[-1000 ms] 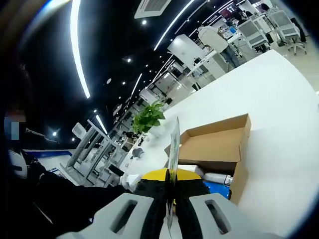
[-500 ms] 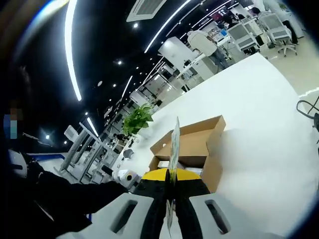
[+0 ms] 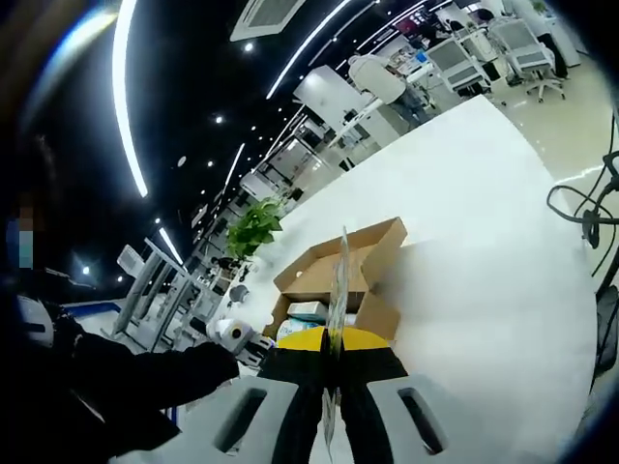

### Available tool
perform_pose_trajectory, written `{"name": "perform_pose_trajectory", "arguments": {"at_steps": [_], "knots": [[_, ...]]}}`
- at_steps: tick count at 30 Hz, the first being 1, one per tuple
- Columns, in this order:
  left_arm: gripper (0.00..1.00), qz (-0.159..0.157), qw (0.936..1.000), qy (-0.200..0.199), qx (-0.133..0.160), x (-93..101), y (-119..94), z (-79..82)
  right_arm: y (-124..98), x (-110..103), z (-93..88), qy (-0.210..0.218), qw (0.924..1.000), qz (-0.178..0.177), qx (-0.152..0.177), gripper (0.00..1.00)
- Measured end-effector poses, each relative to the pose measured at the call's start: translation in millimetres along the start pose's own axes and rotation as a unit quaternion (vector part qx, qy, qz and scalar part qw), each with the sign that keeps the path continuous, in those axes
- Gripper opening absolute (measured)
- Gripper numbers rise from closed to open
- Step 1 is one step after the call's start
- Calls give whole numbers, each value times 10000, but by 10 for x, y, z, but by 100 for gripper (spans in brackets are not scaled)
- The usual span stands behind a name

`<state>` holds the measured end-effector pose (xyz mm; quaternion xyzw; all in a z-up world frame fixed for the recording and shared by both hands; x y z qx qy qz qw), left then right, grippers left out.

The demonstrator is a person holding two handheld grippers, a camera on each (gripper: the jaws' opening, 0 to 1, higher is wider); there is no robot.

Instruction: Operate the shoe box by opening the lid, removing the specified soft item, and placing it in the target area until the item is outside and the box remains undamaged.

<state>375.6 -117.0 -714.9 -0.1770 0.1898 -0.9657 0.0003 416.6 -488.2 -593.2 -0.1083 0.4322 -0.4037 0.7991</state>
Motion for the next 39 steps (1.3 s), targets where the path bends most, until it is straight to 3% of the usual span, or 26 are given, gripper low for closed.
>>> {"name": "perform_pose_trajectory", "arguments": {"at_steps": [9,17,39], "knots": [[4,3,9995,-39,-306,-15,16,25,111,224,-43,-15,9995,-202,-230,0],[6,11,9990,-358,-250,-20,19,4,266,368,-181,-215,9968,-425,-637,0],[6,-35,9992,-359,-158,-37,39,-4,492,612,-385,-203,9905,-665,-1182,0]]}}
Point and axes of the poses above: the point that each gripper's makers call its tool centre point, and the gripper's own axes: y roughly forward along the fingers, x roughly to its right, z roughly out of its top, the point moved 9 cm from there along -y, roughly backward along the fingers, and after that the axes turned 12 degrees about -z, right-handed, at the moved point
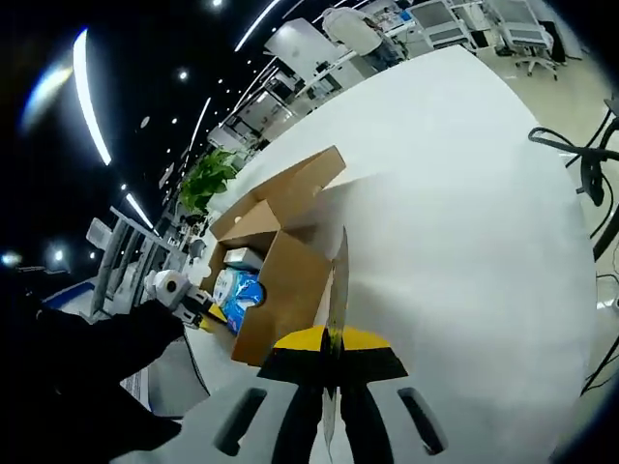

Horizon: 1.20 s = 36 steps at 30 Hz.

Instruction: Operate the shoe box by opening the lid, removing the specified soft item, and placing it in the target area until the item is outside and the box remains undamaged.

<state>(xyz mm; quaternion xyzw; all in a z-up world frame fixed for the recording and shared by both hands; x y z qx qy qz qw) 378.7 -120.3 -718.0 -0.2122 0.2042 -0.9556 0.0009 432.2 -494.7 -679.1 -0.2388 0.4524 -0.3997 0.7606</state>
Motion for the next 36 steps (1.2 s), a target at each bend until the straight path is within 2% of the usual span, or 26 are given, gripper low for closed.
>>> {"name": "perform_pose_trajectory", "arguments": {"at_steps": [4,5,11,14,19,30,33,36], "knots": [[6,37,10000,-56,21,-5,11,4,38,43,-33,0,9999,-57,-92,0],[6,86,9997,-185,104,-4,15,1,51,58,-38,52,9999,-66,-98,0],[6,40,10000,59,22,-18,33,-2,112,173,-38,96,9997,-184,-146,0],[6,44,10000,71,37,-28,25,-8,137,234,-31,-262,9985,-439,-182,0],[6,30,9999,80,58,-33,25,-11,207,282,-74,-583,9951,-722,-335,0],[6,19,9999,90,92,-36,19,-24,304,368,-90,-1281,9843,-1138,-435,1],[6,19,9999,89,95,-38,17,-25,312,398,-90,-1533,9784,-1329,-386,7],[6,17,9999,93,104,-40,15,-28,309,412,-95,-1612,9761,-1407,-372,11]]}}
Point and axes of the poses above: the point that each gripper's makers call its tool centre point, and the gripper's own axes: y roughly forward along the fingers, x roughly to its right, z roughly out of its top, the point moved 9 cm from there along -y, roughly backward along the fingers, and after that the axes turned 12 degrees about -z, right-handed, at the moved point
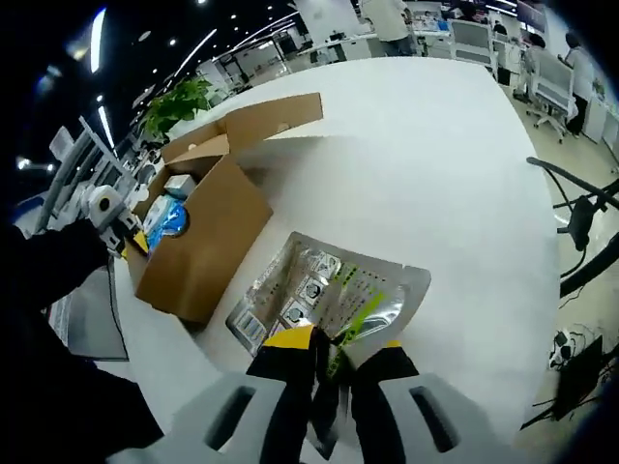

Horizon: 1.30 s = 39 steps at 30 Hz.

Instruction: Operate the shoe box by opening the lid, removing the specified soft item, and placing it in the target area until the item is outside and the box remains undamaged.

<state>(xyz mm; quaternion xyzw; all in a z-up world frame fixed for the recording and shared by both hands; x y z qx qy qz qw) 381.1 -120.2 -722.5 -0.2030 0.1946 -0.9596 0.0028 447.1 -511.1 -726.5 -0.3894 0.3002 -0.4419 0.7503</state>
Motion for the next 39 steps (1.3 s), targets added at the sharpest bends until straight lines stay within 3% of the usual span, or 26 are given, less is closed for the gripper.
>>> {"name": "perform_pose_trajectory", "arguments": {"at_steps": [4,7,10,18,28,31,34,37,39], "knots": [[6,-5,10000,0,6,3,-1,-2,-11,66,18,-455,9983,-341,93,20],[6,-12,10000,-3,21,1,-3,-4,-16,84,10,-482,9980,-415,42,22],[6,-15,10000,-7,29,-3,-4,-6,-45,143,-7,-694,9946,-774,-19,27],[6,-19,10000,-1,36,0,-4,-5,-143,188,48,-801,9907,-1082,203,36],[6,-23,10000,31,54,16,-5,-10,-113,-265,20,-1157,9877,-972,391,45],[6,-24,10000,40,57,19,-8,-10,-66,-373,-13,-1048,9905,-860,211,46],[6,-26,10000,45,58,24,-8,-8,-25,-406,-22,-1144,9886,-973,100,51],[6,-26,10000,60,57,29,-8,-6,27,-438,-15,-1038,9893,-1018,151,63],[6,-28,10000,68,57,31,-7,-5,45,-446,-28,-1018,9890,-1072,71,63]]}}
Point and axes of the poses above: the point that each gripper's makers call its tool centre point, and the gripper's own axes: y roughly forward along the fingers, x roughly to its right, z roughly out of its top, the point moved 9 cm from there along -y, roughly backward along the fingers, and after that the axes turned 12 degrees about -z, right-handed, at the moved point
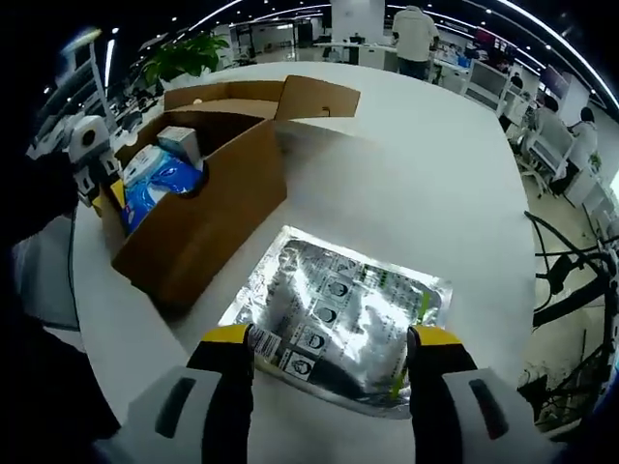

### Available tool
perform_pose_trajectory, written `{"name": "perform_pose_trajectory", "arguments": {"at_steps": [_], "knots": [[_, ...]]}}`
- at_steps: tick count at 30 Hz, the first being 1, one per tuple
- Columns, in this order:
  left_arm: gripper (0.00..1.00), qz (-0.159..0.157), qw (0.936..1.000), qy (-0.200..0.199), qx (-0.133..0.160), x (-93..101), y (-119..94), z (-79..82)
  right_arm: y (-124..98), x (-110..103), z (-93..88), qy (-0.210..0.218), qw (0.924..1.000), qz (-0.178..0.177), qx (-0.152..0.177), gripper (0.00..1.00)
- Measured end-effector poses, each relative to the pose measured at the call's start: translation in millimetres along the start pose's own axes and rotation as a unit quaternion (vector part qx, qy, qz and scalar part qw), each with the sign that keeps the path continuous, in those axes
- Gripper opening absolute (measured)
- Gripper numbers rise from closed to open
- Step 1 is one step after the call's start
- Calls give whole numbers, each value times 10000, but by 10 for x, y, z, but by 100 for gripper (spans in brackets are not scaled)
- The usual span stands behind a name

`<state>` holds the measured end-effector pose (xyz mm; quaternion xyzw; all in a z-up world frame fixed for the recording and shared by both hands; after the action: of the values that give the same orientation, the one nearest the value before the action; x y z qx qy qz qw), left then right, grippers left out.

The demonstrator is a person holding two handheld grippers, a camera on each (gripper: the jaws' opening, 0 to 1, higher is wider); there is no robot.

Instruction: Operate the shoe box by opening the lid, removing the specified soft item, and placing it in the target area until the item is outside and the box remains undamaged.

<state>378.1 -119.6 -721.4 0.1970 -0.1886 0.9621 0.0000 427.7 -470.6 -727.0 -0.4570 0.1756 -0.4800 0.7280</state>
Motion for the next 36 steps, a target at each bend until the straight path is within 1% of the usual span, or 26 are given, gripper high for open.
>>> {"name": "perform_pose_trajectory", "arguments": {"at_steps": [2,4,9,12,19,25,36], "knots": [[6,-3,10000,8,2,2,1,1,17,-7,-7,-46,9999,-112,9,65],[6,-8,10000,14,3,4,1,2,22,-15,-24,1,9998,-186,-67,65],[6,-19,10000,45,18,12,0,1,76,-59,-116,80,9994,-258,-219,66],[6,-19,10000,65,26,18,1,1,73,-63,-107,103,9992,-309,-210,66],[5,-13,10000,90,35,25,2,-2,84,-95,-46,430,9972,-459,-407,66],[5,-21,10000,72,33,27,4,-1,107,-130,-7,721,9944,-626,-459,66],[5,-24,9999,91,36,19,9,-3,115,-139,2,728,9944,-626,-440,66]]}}
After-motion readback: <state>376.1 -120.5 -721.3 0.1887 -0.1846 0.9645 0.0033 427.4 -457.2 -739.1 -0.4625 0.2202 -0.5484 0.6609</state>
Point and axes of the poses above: the point that each gripper's makers call its tool centre point, and the gripper's own axes: y roughly forward along the fingers, x roughly to its right, z roughly out of its top, the point moved 9 cm from there along -y, roughly backward along the fingers, and after that the axes turned 12 degrees about -z, right-handed, at the moved point
